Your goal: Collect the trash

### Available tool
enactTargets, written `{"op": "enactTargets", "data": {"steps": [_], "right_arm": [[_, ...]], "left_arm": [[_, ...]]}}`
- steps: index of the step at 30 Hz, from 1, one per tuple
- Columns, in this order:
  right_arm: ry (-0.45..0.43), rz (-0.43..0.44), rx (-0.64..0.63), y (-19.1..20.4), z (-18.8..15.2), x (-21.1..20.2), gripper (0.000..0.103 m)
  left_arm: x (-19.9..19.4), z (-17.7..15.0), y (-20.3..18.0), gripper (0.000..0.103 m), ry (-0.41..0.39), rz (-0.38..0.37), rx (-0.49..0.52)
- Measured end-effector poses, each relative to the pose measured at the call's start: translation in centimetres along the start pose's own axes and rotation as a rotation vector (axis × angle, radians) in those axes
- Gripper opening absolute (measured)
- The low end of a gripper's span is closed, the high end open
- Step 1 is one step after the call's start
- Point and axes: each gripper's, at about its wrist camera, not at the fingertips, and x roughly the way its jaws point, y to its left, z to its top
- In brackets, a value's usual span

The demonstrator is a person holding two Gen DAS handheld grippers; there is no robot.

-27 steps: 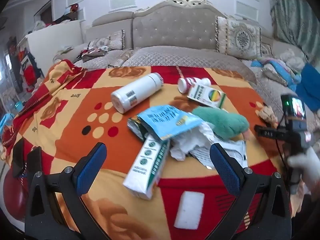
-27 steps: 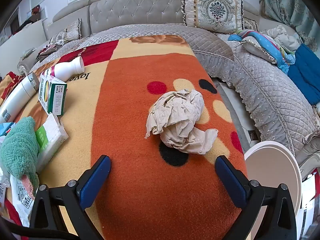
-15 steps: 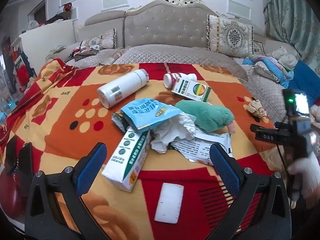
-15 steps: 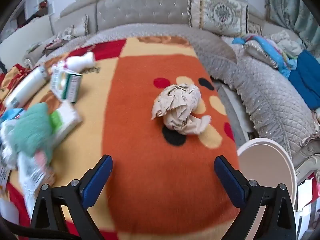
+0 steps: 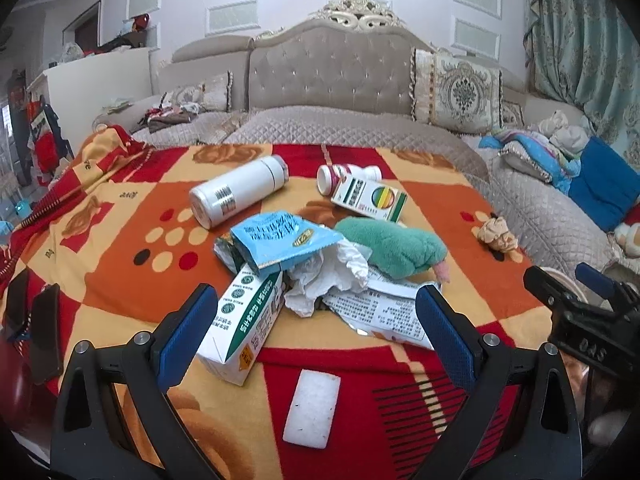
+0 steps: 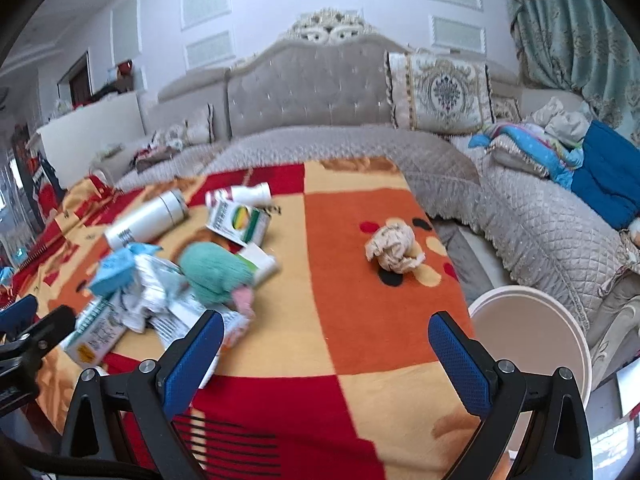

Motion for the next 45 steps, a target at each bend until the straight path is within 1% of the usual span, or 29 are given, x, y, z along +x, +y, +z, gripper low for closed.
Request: {"op": "enactTargets", "data": {"steps": [3, 8, 19, 23, 39, 45], "right_arm": [[-0.052, 0.007, -0.016, 0.9, 0.0, -1.1, 0.101], [-0.090, 0.015, -0.026, 1.6, -0.2, -2.2, 0.101], [-0.138, 0.016, -0.021, 2.2, 0.2, -3.5, 0.101], [-0.151, 0.012, -0.028, 2.5, 0.4, -3.8, 0.101], [-0.156, 0.013, -0.043, 2.8, 0.5, -4.0, 0.101], [-0.159, 0.020, -0.031, 2.7, 0.7, -4.2, 0.101]], "left_arm": [[-0.5, 0.1, -0.1, 0.099, -0.022, 0.003, 0.000], [-1.1, 0.2, -0.1, 0.099, -0.047, 0.010, -0.001], [-1.1, 0.1, 0.2, 0.099, -0.049, 0.015, -0.006], [-1.1, 0.2, 0.3, 0.099, -0.054, 0.017, -0.013], [-1.1, 0.2, 0.4, 0.099, -0.058, 0.019, -0.013], [-1.2, 0.3, 0.4, 0.099, -0.061, 0.019, -0.013]]}}
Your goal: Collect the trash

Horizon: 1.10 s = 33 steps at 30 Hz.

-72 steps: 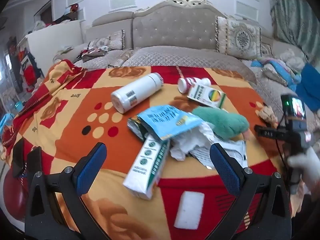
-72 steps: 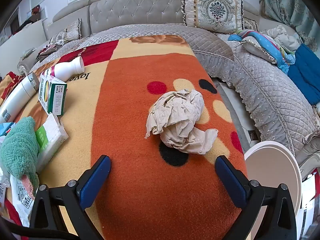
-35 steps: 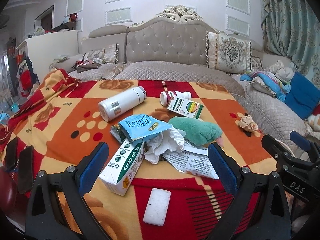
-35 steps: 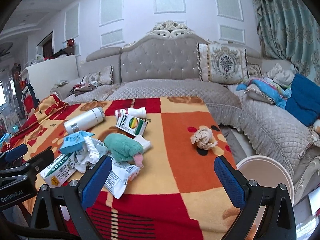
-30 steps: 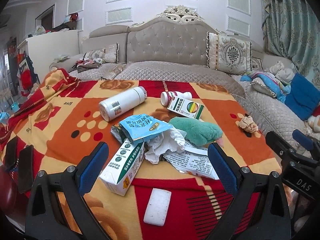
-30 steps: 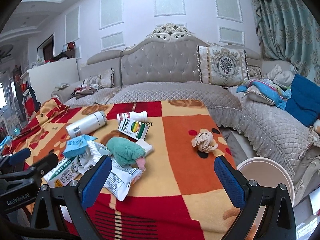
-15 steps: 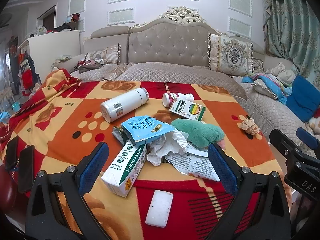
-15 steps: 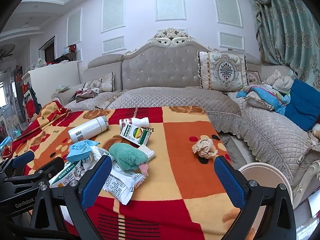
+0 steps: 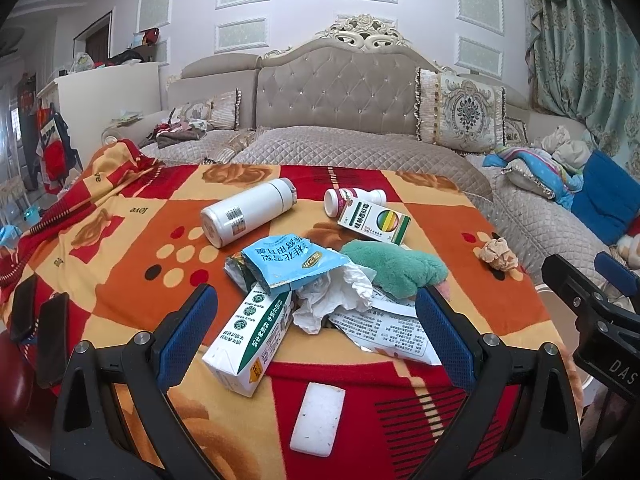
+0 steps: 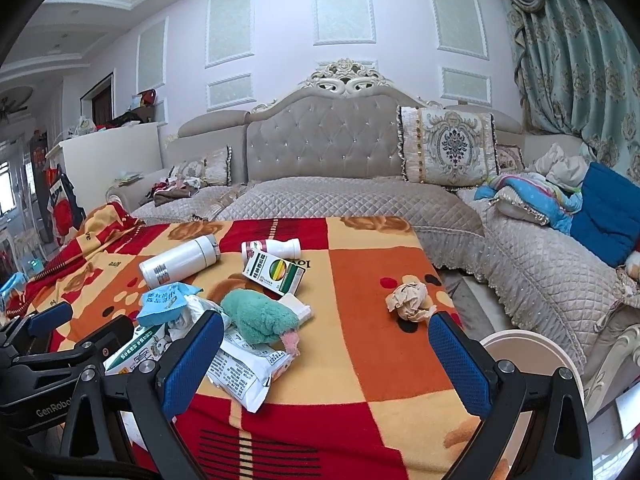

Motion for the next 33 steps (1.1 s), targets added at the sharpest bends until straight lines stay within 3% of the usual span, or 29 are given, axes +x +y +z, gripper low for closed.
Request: {"op": "enactTargets", "data": {"steps": [33], "right_arm": [[0.003, -0.010, -0.024, 0.23, -0.02, -0.16, 0.102]], "left_arm": [[-0.01, 0.00, 0.03, 0.099, -0.002, 0.000, 0.000]]}}
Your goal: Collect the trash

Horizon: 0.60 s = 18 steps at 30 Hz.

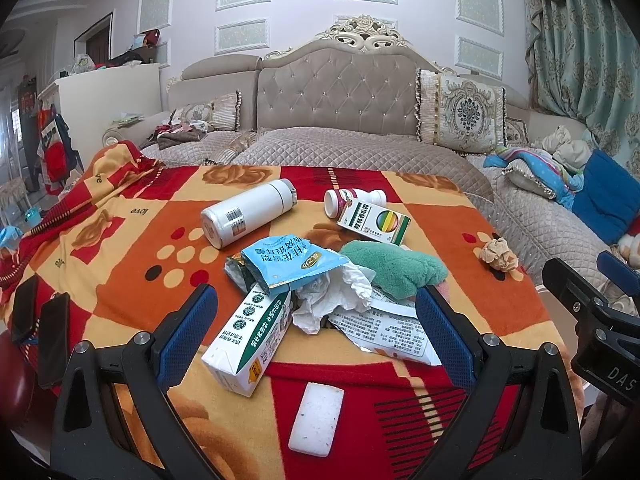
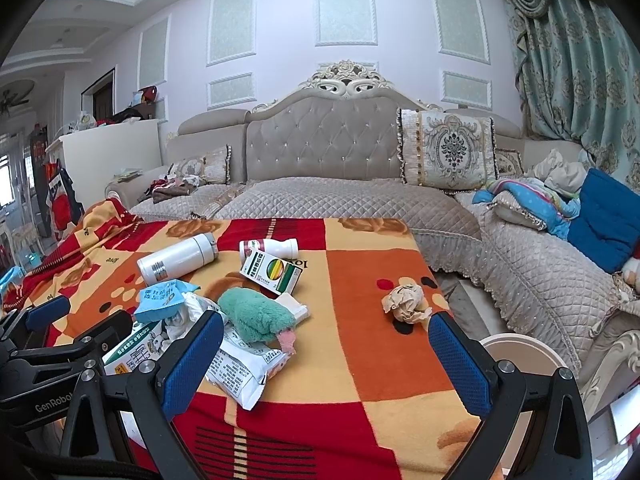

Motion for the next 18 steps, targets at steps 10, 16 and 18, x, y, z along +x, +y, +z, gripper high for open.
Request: {"op": "enactTargets", "data": {"steps": [10, 16, 18], "right_arm": [[0.008, -0.007, 0.004, -0.09, -0.06, 0.13, 0.102], [0.015, -0.011, 0.005, -0.37, -0.10, 0.20, 0.102], [0.018, -0.011, 0.007, -0.43, -0.13, 0.28, 0.102]], "left_arm": [[-0.10, 0.00, -0.01, 0.099, -0.003, 0.002, 0.001], [-0.10, 0.00, -0.01, 0.099, -0.003, 0.001, 0.000], [-0.12, 0.02, 0.01, 0.099, -0.002, 0.003, 0.000]]}}
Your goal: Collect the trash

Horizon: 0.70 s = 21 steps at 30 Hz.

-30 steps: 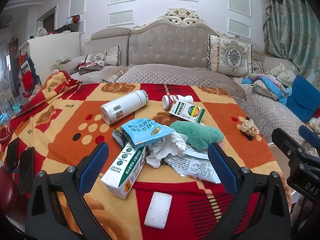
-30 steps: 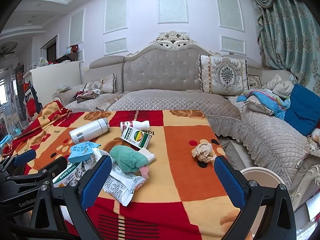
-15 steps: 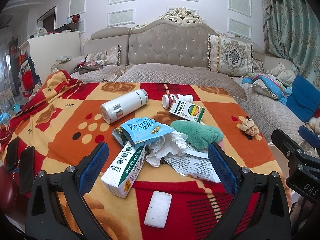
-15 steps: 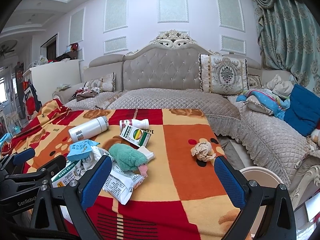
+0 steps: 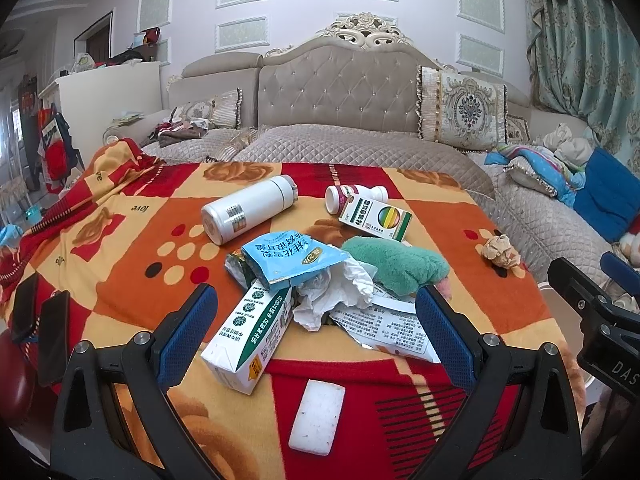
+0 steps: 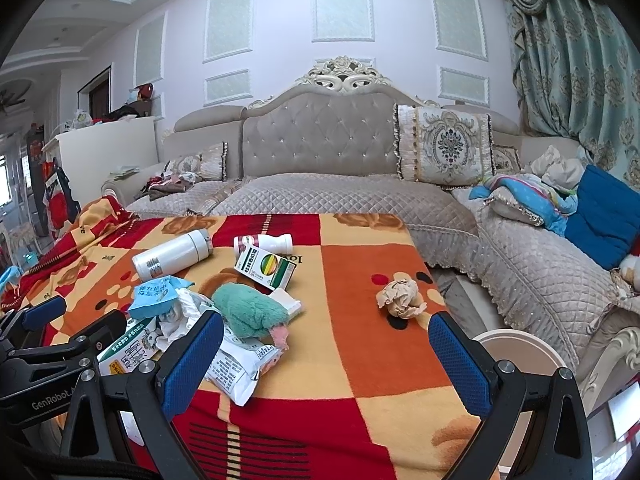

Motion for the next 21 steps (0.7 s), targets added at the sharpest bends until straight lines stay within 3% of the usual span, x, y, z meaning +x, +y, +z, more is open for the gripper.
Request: {"op": "enactTargets", "data": {"steps": [21], "right_arm": [[0.044, 0.005, 0.002, -0.23, -0.75, 0.72, 0.102]], "left_arm": [[0.53, -0.96, 0.16, 0.099, 0.038, 0.003, 0.010]]}}
